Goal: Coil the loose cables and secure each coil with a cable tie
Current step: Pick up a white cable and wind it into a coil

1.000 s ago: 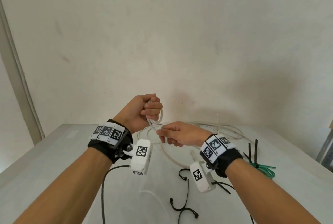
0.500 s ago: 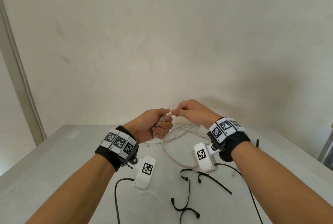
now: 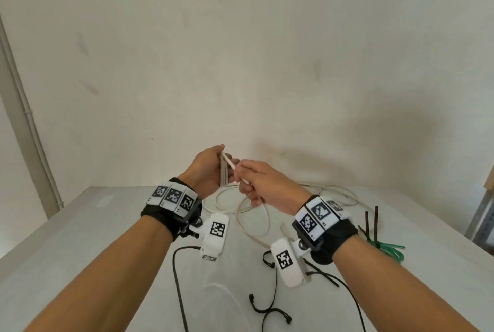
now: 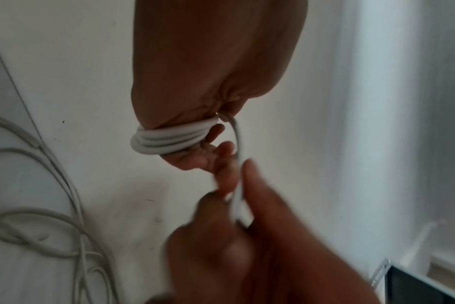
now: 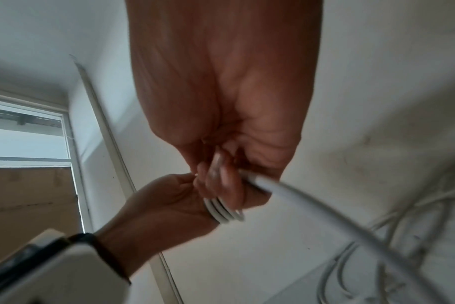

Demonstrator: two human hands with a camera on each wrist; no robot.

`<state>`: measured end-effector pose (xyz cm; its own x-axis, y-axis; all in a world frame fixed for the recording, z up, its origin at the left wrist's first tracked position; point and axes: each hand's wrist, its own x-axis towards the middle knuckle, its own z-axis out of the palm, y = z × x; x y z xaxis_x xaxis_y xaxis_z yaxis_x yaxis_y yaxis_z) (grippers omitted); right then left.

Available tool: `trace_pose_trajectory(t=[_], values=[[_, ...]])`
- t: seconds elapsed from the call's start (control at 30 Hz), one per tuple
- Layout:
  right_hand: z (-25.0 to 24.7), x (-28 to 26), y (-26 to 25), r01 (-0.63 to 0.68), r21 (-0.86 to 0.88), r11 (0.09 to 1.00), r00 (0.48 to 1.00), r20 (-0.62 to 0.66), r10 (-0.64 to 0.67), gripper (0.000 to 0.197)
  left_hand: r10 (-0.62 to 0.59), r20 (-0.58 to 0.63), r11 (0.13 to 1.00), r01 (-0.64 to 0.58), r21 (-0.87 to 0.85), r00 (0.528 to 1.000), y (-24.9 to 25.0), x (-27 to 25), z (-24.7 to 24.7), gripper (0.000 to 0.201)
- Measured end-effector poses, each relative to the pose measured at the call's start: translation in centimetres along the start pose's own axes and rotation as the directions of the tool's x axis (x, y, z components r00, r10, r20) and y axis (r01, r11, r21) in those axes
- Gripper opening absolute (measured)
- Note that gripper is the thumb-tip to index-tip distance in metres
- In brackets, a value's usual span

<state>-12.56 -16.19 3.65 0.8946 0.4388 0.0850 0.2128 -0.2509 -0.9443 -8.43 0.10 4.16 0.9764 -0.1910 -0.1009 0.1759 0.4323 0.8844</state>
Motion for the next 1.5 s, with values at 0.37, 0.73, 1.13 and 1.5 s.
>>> trace_pose_trajectory(t=[0.37, 0.73, 1.13, 1.5], values=[[0.1, 0.0, 3.6, 0.145, -0.342, 0.928, 0.987, 0.114, -0.113, 0.033, 0.015, 0.366, 0.942, 0.11, -0.318, 0.93, 1.2, -1.3, 0.0, 0.034], [-1.8, -0.1, 4.3, 0.084, -0.139, 0.987, 0.982, -0.159, -0.106, 0.017, -0.104, 0.469, 0.985, 0.157, -0.075, 0.877, 0.5, -2.1, -0.3, 0.054], [0.2, -0.3, 2.2, 0.191, 0.316, 0.929, 0.946, -0.313, -0.088, 0.023, -0.292, 0.592, 0.906, 0.416, -0.082, 0.751, -2.0, -1.3, -1.3, 0.059], [1.8, -0.2, 2.4, 0.141, 0.287, 0.948, 0.934, -0.356, -0.032, 0.023, -0.326, 0.308, 0.937, 0.263, 0.228, 0.894, -2.0, -2.8, 0.8, 0.074]])
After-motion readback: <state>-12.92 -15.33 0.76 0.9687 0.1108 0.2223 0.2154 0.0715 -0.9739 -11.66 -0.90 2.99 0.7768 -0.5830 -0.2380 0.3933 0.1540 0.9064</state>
